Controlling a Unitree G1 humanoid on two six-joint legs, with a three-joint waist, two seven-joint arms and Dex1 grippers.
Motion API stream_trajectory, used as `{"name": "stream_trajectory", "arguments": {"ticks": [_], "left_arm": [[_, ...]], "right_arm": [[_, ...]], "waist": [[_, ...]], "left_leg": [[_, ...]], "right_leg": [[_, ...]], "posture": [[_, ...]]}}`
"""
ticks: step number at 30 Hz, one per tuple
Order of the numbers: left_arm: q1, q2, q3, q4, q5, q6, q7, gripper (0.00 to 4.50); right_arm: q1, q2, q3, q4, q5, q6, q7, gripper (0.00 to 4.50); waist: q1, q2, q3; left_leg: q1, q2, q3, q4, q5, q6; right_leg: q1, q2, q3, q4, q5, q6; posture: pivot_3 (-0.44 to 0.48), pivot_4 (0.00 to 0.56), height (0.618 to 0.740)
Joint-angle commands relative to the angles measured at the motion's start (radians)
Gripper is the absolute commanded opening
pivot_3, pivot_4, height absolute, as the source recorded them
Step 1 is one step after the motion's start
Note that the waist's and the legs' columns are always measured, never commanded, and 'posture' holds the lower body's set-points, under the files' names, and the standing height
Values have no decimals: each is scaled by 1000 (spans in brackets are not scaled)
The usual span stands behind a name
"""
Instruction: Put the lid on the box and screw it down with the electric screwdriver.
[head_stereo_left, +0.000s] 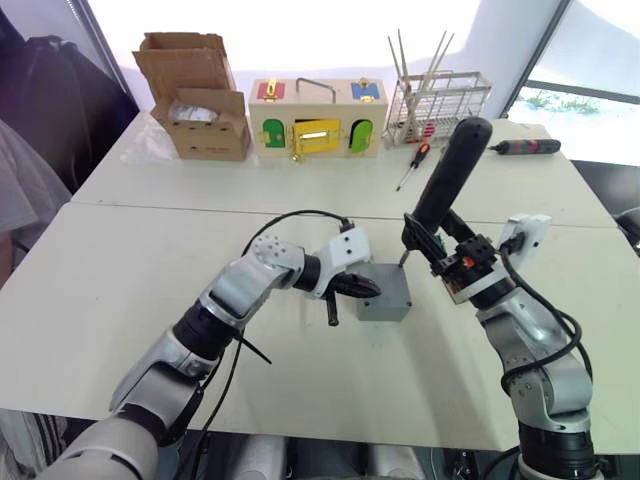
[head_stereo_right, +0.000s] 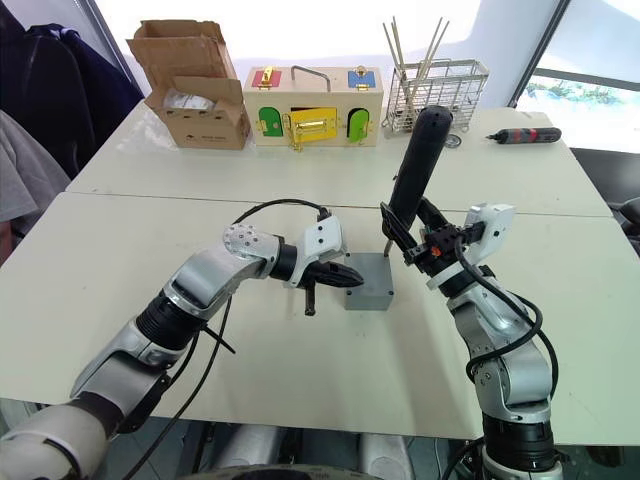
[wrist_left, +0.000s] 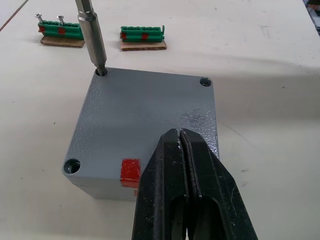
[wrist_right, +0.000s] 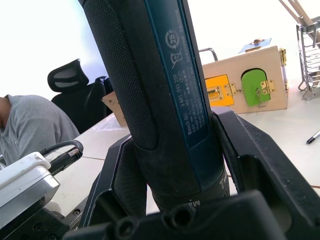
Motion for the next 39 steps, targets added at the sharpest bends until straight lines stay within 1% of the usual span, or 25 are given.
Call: {"name": "stream_trajectory", "arguments": {"ticks": [1, 3, 6, 18, 28, 29, 30, 33, 36, 38, 39], "left_arm": [[14, 7, -21, 3, 18, 21, 2, 0], [14, 6, -21, 5, 19, 21, 2, 0], [14, 2, -20, 8, 21, 21, 4, 0], [12, 1, -17, 12, 21, 22, 7, 0], [19, 0, -10, -4, 18, 27, 18, 0], [20, 3, -5, -11, 16, 27, 17, 0], [23, 10, 4, -24, 8, 29, 13, 0], [33, 25, 24, -62, -16, 42, 4, 0], [43, 36, 41, -106, -34, 53, 6, 0], [44, 37, 55, -124, -44, 61, 11, 0], [44, 36, 60, -129, -48, 66, 14, 0]], "right_arm": [[42, -3, 61, 98, -24, 54, 17, 1933], [38, -1, 62, 104, -23, 51, 19, 1933], [37, 0, 63, 120, -26, 42, 24, 1933], [16, -5, 58, 146, -27, 37, 24, 1933], [-15, -42, -5, 97, 6, 55, 11, 1933], [-34, -58, -29, 67, 34, 73, 9, 1933], [-75, -103, -73, 22, 85, 122, 9, 1933], [-212, -234, -202, -51, 276, 268, -9, 1933], [-372, -353, -326, -27, 516, 409, -54, 1933], [-419, -396, -358, -7, 587, 471, -81, 1933], [-431, -411, -367, 1, 606, 491, -92, 1933]], "waist": [[0, 0, 0], [0, 0, 0], [0, 0, -1], [1, -1, -1], [3, 0, -1], [4, 0, -1], [4, 0, 0], [4, 9, 7], [5, 16, 18], [5, 15, 18], [5, 15, 18]], "left_leg": [[2, 0, 0, -1, 0, 0], [11, 0, 0, -4, -1, 1], [14, 1, 0, -8, -1, 1], [14, 1, 0, -10, -1, 0], [14, 1, 0, -11, -1, 0], [14, 1, 0, -11, -1, 0], [13, 1, 0, -11, -1, 0], [9, -1, 1, -10, 0, 0], [5, -2, 1, -10, 0, 0], [-5, -1, 0, -9, 1, -3], [-8, 0, 0, -9, 5, -9]], "right_leg": [[2, 0, 0, -1, 0, 0], [11, 0, 0, -5, 0, -1], [16, 1, 0, -14, -1, -1], [16, 0, 1, -16, -1, -1], [16, -2, 1, -17, -1, -1], [16, -2, 1, -17, -1, -1], [16, -2, 1, -17, -1, -1], [12, -4, 1, -17, -1, -1], [9, -5, 2, -18, -1, -1], [-2, -4, 1, -16, -1, -1], [-5, -4, 1, -15, -1, -1]], "posture": [[0, 150, 739], [0, 150, 739], [0, 150, 739], [0, 150, 739], [0, 150, 739], [0, 150, 739], [0, 150, 739], [0, 150, 739], [0, 150, 739], [0, 150, 739], [0, 150, 739]]}}
